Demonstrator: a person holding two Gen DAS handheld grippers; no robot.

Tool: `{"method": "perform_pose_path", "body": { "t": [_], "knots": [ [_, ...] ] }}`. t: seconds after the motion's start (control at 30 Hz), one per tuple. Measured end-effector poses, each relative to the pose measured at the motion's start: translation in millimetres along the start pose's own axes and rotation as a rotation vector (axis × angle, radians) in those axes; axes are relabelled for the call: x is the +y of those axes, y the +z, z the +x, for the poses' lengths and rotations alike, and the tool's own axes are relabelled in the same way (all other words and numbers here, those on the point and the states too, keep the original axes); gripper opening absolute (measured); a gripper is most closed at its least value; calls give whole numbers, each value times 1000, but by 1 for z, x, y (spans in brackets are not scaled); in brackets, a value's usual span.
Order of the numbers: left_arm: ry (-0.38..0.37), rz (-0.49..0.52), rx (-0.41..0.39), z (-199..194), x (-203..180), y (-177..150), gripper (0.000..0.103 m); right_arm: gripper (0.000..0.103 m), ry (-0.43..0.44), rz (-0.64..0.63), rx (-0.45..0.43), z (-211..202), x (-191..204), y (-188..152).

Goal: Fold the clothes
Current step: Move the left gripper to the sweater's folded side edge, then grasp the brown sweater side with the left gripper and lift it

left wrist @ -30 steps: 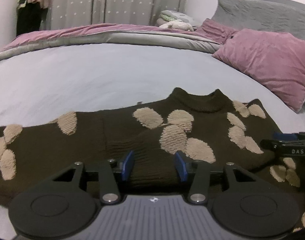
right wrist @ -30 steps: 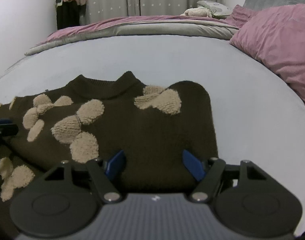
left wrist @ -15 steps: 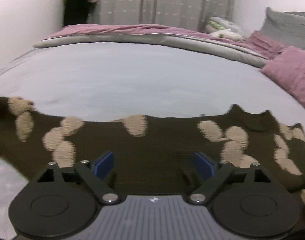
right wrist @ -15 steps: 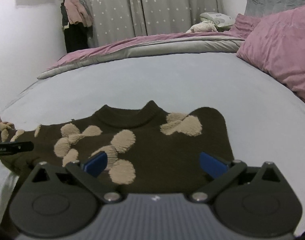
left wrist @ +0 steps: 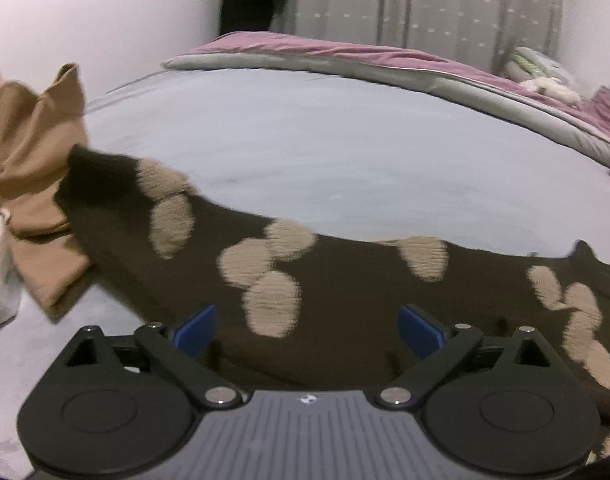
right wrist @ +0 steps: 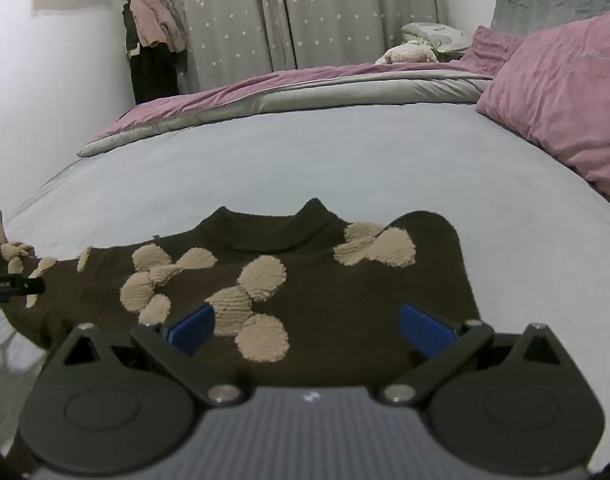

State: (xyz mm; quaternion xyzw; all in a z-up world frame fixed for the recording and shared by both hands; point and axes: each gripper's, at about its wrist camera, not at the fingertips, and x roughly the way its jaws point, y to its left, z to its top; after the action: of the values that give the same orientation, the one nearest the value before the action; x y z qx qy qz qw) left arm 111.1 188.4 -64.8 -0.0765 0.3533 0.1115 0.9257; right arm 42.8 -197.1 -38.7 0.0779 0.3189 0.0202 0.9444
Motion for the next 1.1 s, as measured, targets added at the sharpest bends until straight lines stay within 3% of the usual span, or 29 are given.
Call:
{"method": "perform_pose_path", "body": {
  "t": [0.33,0.63,0.87,0.97,1.1],
  "knots": [
    [79,-170,33,18,54,2,99,103,13,-29,3,4,9,-1],
    [120,-253,-15,34,83,-4,99,103,17,-17,16,7,6,-2],
    [70,-354,-126,39,98,-12,98,103,35,26,25,9,2,-3],
    [54,-424,-181,38,105,-17,84,103,42,33,27,10,2,-3],
    [61,-473,-213,37,111,-20,53,103,46,32,35,12,4,-4]
  ]
}}
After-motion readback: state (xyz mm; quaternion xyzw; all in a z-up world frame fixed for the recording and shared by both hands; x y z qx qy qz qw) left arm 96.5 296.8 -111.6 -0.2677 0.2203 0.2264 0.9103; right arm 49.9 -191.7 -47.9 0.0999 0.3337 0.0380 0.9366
